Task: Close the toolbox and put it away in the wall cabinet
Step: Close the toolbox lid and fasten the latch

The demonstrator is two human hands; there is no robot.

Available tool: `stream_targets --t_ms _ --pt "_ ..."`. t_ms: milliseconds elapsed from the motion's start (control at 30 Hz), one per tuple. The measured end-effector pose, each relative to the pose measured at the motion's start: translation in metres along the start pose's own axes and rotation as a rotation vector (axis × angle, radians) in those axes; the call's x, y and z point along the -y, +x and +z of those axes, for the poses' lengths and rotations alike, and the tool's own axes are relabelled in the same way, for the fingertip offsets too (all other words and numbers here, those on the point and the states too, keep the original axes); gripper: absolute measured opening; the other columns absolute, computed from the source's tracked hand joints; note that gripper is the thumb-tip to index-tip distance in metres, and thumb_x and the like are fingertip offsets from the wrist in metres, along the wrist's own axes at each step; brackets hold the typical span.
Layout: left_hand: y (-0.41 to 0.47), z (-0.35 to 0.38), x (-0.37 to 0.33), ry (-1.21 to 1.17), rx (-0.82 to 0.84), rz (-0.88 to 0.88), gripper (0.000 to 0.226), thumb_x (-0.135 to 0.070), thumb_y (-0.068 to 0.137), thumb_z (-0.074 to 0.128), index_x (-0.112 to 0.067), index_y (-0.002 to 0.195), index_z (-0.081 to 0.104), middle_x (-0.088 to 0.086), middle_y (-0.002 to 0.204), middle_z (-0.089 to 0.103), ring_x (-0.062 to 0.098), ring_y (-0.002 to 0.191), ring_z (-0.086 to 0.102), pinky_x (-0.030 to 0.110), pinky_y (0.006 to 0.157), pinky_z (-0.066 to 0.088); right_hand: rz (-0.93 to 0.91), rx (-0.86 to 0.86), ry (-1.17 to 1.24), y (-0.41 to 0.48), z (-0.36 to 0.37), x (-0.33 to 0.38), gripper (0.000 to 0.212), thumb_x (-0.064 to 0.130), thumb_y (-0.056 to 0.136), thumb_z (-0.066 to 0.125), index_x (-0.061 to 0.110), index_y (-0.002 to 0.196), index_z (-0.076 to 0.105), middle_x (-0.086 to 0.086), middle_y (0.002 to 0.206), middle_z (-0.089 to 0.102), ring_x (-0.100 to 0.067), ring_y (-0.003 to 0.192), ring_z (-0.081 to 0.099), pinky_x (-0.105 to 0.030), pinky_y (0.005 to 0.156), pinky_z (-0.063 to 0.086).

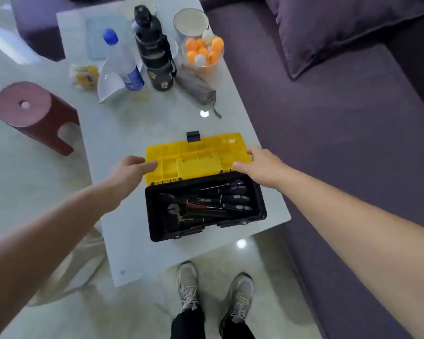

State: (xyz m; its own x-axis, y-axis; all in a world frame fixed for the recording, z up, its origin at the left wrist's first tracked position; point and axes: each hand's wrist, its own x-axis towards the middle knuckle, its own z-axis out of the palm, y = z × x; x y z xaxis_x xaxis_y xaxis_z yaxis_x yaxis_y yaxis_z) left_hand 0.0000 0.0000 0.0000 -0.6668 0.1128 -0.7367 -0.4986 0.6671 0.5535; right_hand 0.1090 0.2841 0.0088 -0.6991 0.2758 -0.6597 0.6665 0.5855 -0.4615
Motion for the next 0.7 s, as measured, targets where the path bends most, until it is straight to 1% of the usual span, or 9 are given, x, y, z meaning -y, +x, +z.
stream_targets --t_ms 167,233,300,367,400,500,533,633,700 --pt "0.060 0.011 0.033 -0.023 0.024 -0.059 0.055 -0.047 0.092 0.052 -0.010 0.131 0.048 0.011 0.117 0.055 0.027 0.104 0.053 0.041 0.088 0.042 0.107 -0.080 -0.011 0.057 0.024 -0.015 0.074 0.048 0.087 0.053 0.010 0.143 0.026 -0.016 0.148 0.035 -0.034 0.130 0.037 -0.039 0.093 0.036" --pt "0.075 0.018 0.038 -0.053 0.034 -0.069 0.056 -0.050 0.092 0.049 -0.011 0.132 0.047 0.012 0.119 0.058 0.029 0.104 0.055 0.042 0.089 0.042 0.130 -0.084 0.014 0.074 0.030 -0.019 0.074 0.049 0.086 0.053 0.010 0.143 0.025 -0.015 0.147 0.037 -0.034 0.129 0.039 -0.038 0.091 0.036" --pt "0.087 0.021 0.037 -0.121 0.024 -0.075 0.062 -0.054 0.089 0.050 -0.015 0.136 0.044 0.012 0.129 0.056 0.031 0.113 0.055 0.047 0.098 0.043 0.138 -0.088 0.048 0.086 0.035 -0.021 0.076 0.050 0.086 0.054 0.010 0.143 0.024 -0.014 0.147 0.037 -0.033 0.130 0.039 -0.040 0.095 0.036" --pt "0.096 0.024 0.034 -0.206 0.011 -0.114 0.063 -0.055 0.088 0.051 -0.016 0.137 0.043 0.011 0.136 0.053 0.034 0.118 0.054 0.049 0.099 0.044 0.155 -0.088 0.106 0.095 0.040 -0.021 0.079 0.050 0.084 0.056 0.011 0.144 0.022 -0.013 0.149 0.035 -0.033 0.132 0.037 -0.042 0.099 0.035" --pt "0.099 0.025 0.032 -0.266 0.011 -0.129 0.060 -0.054 0.088 0.050 -0.016 0.134 0.045 0.011 0.132 0.055 0.032 0.114 0.057 0.047 0.095 0.046 0.162 -0.094 0.152 0.099 0.041 -0.020 0.081 0.051 0.083 0.057 0.010 0.144 0.022 -0.013 0.150 0.034 -0.032 0.133 0.036 -0.043 0.100 0.034" --pt "0.101 0.023 0.024 -0.404 0.044 -0.120 0.038 -0.051 0.092 0.045 -0.020 0.114 0.048 0.006 0.104 0.062 0.025 0.086 0.062 0.041 0.078 0.044 0.175 -0.156 0.325 0.106 0.038 -0.016 0.080 0.050 0.084 0.056 0.008 0.143 0.023 -0.013 0.150 0.033 -0.032 0.133 0.035 -0.044 0.101 0.033" --pt "0.101 0.020 0.020 -0.438 0.042 -0.104 0.038 -0.051 0.093 0.043 -0.020 0.115 0.047 0.004 0.100 0.061 0.024 0.085 0.062 0.042 0.079 0.044 0.177 -0.186 0.378 0.107 0.035 -0.014 0.079 0.051 0.085 0.054 0.007 0.143 0.024 -0.013 0.150 0.033 -0.032 0.133 0.035 -0.044 0.101 0.033" --pt "0.098 0.008 0.003 -0.504 0.045 -0.054 0.058 -0.055 0.094 0.037 -0.013 0.132 0.049 0.008 0.115 0.058 0.030 0.101 0.058 0.047 0.092 0.045 0.180 -0.241 0.550 0.107 0.019 -0.006 0.076 0.061 0.085 0.043 0.011 0.143 0.031 -0.010 0.147 0.039 -0.031 0.132 0.038 -0.048 0.107 0.032" --pt "0.090 0.000 -0.006 -0.538 0.016 -0.002 0.059 -0.056 0.094 0.033 -0.014 0.129 0.054 0.007 0.114 0.058 0.028 0.100 0.059 0.044 0.089 0.045 0.176 -0.261 0.652 0.101 0.007 0.000 0.079 0.069 0.082 0.036 0.016 0.141 0.036 -0.008 0.142 0.047 -0.030 0.126 0.045 -0.051 0.106 0.036"
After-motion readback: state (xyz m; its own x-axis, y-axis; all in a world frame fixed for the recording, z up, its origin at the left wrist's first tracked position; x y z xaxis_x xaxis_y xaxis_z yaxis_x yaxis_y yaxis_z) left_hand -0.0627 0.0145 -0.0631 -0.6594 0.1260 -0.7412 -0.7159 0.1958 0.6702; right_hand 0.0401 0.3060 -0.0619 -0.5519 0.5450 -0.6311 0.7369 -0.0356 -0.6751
